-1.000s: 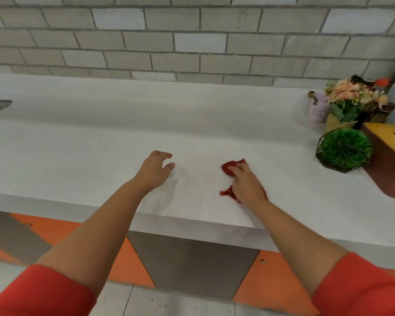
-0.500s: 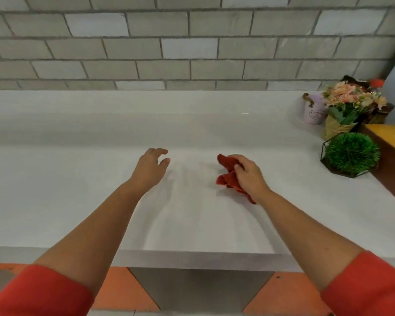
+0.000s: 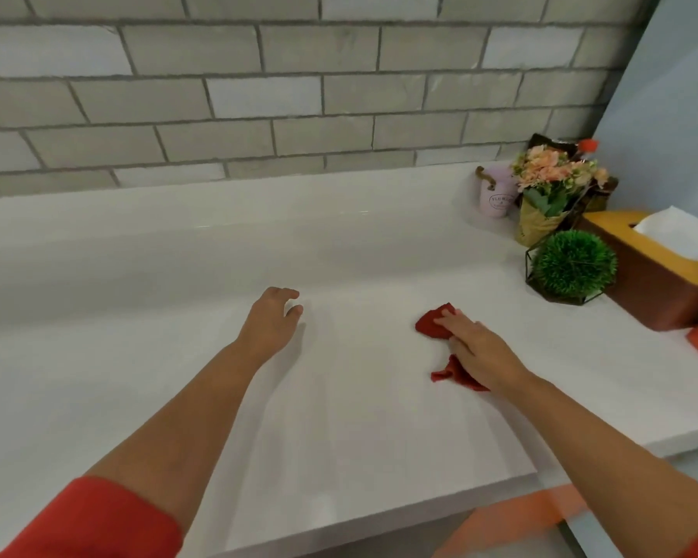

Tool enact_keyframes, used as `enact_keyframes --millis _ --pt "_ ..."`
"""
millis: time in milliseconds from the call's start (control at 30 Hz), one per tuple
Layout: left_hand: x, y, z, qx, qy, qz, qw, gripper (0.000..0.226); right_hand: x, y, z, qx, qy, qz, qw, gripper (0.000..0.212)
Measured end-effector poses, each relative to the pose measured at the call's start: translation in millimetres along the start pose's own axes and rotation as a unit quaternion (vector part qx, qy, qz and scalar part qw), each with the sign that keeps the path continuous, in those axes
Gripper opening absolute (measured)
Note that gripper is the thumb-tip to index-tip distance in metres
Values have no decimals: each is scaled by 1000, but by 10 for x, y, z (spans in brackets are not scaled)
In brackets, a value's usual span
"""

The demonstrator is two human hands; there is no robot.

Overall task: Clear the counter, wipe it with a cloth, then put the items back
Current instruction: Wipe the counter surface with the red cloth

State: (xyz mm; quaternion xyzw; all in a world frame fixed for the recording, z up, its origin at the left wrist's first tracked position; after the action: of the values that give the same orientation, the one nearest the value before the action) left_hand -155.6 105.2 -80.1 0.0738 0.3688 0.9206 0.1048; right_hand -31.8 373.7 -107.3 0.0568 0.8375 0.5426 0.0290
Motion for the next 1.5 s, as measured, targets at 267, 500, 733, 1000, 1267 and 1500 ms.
enact_keyframes --millis 267,500,733,1000,1267,1500 --pt "186 48 -196 -7 -16 31 999 32 659 -59 192 -60 -121 55 989 73" --pt "404 181 -374 13 -8 64 998 34 799 -634 -1080 -4 110 -16 994 50" --pt "777 283 -498 51 15 60 997 37 1685 -64 -1 129 -53 46 989 48" --pt "1148 709 -1060 151 161 36 975 52 2592 -409 -573 -118 -95 56 987 87" --pt "1284 985 -1341 196 244 32 949 50 2637 -1072 -1912 -8 201 -58 978 81" --pt "1263 1168 -1538 232 259 -34 937 46 3414 -401 -303 -85 -126 88 984 85"
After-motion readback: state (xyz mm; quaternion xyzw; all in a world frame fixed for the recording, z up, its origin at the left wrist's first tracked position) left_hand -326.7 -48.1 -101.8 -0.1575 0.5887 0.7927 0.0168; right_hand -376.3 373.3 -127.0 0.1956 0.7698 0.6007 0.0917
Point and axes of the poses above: each hand's wrist, its own x-axis towards the middle knuckle, its own y-axis out of the back of the hand, z = x × y, the point moved 9 cm from there along x, towards the middle knuckle, and after that the axes turned 7 degrees about -x, right-handed, at the moved point
